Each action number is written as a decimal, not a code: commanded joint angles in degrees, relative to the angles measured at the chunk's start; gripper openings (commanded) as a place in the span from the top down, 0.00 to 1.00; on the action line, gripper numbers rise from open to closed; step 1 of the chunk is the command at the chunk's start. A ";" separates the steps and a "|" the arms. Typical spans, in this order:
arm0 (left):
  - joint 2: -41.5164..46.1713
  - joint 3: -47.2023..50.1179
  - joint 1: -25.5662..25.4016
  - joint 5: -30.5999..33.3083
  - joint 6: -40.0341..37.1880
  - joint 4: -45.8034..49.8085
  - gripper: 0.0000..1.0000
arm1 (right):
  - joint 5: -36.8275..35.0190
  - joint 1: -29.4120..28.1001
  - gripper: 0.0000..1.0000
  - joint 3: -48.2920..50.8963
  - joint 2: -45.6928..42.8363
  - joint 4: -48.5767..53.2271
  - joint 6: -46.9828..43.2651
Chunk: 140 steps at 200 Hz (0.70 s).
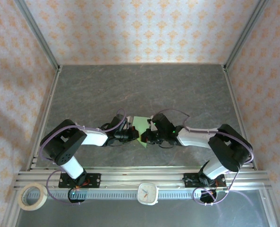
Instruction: Fold a paper plane with a square sheet of paper (pick it up from the middle)
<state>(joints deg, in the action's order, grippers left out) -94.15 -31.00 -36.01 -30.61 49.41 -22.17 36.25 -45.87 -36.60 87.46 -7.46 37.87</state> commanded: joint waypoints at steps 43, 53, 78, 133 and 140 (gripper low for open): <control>-2.58 1.47 -0.29 2.70 -1.24 3.05 1.00 | -0.70 -1.31 1.00 -5.32 6.07 3.93 -0.44; -2.62 1.45 -0.29 2.69 -1.24 3.06 1.00 | -0.94 -1.33 1.00 -5.37 6.91 5.53 -1.13; -2.77 1.43 -0.29 2.73 -1.38 3.07 1.00 | -1.10 -1.32 1.00 -2.08 6.11 6.43 -1.21; -2.93 1.32 -0.29 2.69 -1.34 3.04 1.00 | 0.55 -1.93 1.00 6.35 -1.09 1.90 3.80; -2.97 1.38 -0.29 2.68 -1.33 3.09 1.00 | 0.66 -2.02 1.00 6.26 -2.45 1.54 4.56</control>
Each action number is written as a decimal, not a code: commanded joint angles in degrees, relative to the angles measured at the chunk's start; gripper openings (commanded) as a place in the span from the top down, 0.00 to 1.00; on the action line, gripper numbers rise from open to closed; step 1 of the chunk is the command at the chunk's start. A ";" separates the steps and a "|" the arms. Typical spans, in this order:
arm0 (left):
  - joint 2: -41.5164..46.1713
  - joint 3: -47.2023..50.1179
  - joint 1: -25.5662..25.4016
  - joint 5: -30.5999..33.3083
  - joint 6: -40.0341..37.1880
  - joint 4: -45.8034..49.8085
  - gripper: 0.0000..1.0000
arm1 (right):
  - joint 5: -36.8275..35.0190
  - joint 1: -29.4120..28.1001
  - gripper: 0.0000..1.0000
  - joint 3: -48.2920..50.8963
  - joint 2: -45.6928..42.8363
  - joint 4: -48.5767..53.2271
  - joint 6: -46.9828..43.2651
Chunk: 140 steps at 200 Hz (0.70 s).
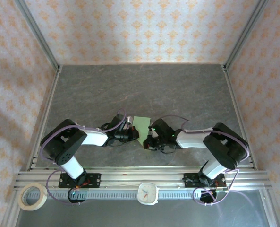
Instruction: Fold a paper plane with a square sheet of paper (pick it up from the middle)
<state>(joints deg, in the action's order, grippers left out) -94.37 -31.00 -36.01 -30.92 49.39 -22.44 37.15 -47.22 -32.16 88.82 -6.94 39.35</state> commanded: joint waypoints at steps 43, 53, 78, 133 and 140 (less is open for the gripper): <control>-2.91 1.47 -0.28 2.84 -1.20 2.80 1.00 | -0.83 -0.68 1.00 -2.21 -6.51 -0.22 4.77; -2.97 1.51 -0.29 2.87 -1.05 2.71 1.00 | -1.11 -0.68 1.00 -3.75 -4.19 -0.69 4.70; -2.84 1.46 -0.31 2.88 -1.13 2.75 1.00 | -2.36 -0.72 1.00 -6.41 2.81 -3.12 5.27; -2.47 1.98 -0.29 3.96 -0.85 2.65 1.00 | -2.19 -0.69 1.00 0.43 4.85 -5.09 5.03; -2.41 2.00 -0.29 4.19 -0.74 2.59 1.00 | -1.26 -0.69 0.99 2.44 3.82 -6.17 5.35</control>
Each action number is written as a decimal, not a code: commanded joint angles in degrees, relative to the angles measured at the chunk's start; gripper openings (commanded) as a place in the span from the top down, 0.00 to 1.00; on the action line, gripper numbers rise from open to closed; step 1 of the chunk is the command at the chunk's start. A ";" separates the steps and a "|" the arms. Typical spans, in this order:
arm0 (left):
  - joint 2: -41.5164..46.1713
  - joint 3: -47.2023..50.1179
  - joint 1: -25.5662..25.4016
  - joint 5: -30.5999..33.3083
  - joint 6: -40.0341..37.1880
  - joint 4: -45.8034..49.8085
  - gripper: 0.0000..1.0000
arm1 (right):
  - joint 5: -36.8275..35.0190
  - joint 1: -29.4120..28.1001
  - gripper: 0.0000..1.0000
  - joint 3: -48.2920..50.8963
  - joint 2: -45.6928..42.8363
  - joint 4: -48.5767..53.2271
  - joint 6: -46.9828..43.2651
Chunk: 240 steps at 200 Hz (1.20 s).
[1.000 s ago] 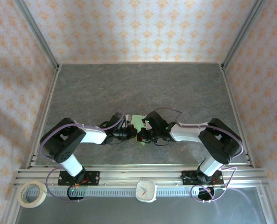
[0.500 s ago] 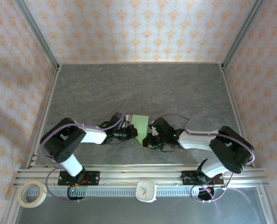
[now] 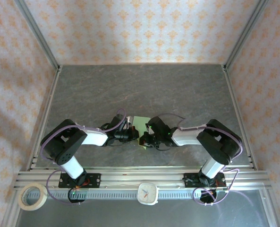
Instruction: Fold a paper plane with a square sheet of paper (pick it up from the middle)
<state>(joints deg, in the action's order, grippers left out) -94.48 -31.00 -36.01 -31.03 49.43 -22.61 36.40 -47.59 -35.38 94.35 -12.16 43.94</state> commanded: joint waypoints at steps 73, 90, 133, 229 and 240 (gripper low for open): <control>-1.93 2.97 -0.28 4.65 0.90 1.18 1.00 | 1.26 -0.39 0.99 12.75 -13.29 0.12 1.96; -1.65 3.05 -0.33 4.54 1.25 0.83 1.00 | 0.60 -0.39 1.00 10.02 -15.57 0.84 2.42; -1.23 2.84 -0.38 4.27 1.11 0.90 1.00 | -2.95 -0.22 1.00 3.29 -9.28 0.53 3.39; 3.05 0.16 -0.40 3.52 -0.68 1.68 1.00 | -5.50 -0.13 1.00 9.60 -0.62 -1.29 4.31; 4.46 -0.65 -0.51 3.40 -1.08 2.22 0.99 | -5.82 -0.13 1.00 9.26 -0.66 -1.10 4.00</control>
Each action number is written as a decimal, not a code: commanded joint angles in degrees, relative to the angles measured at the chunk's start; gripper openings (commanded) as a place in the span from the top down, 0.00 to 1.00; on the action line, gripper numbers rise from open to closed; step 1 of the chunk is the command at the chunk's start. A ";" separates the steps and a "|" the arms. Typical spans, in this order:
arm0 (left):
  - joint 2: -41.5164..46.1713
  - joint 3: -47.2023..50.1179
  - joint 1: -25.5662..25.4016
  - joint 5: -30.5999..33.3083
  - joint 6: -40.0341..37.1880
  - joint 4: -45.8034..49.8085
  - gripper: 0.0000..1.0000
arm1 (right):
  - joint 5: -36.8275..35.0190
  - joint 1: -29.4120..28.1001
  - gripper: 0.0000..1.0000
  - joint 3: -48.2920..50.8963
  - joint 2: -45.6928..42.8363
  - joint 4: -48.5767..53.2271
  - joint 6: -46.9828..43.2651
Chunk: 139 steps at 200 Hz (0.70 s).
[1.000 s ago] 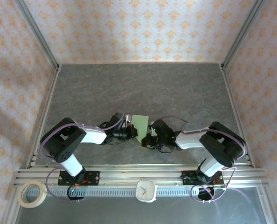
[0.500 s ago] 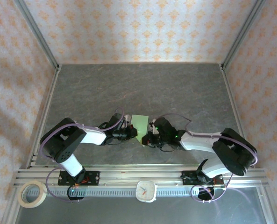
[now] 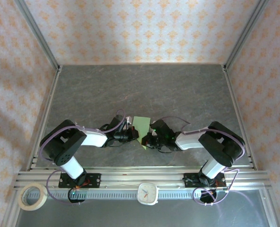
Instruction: Fold a paper plane with a square sheet of paper (pick it up from the middle)
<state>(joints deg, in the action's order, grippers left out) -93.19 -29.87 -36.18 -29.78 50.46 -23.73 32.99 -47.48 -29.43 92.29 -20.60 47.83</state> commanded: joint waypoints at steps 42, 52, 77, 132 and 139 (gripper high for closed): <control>5.74 -0.81 -2.19 0.78 -0.41 2.24 1.00 | -2.20 -0.15 1.00 1.82 2.96 6.89 0.15; 5.50 -0.17 -2.95 1.26 0.10 1.89 1.00 | -2.32 -0.15 1.00 1.88 2.99 6.99 0.15; 3.46 0.35 -3.01 3.60 -0.77 3.96 1.00 | -2.49 -0.15 1.00 2.27 3.04 7.14 0.03; -1.18 -1.00 -0.53 5.95 -3.44 5.66 1.00 | -2.91 -0.15 1.00 3.02 2.57 7.78 -0.59; -1.38 -0.77 -0.06 5.96 -3.84 5.79 1.00 | -3.05 -0.15 1.00 3.14 2.47 7.79 -0.51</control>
<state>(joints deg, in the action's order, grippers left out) -92.60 -30.55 -38.11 -26.92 49.21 -21.04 33.15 -47.46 -29.08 92.25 -21.50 47.99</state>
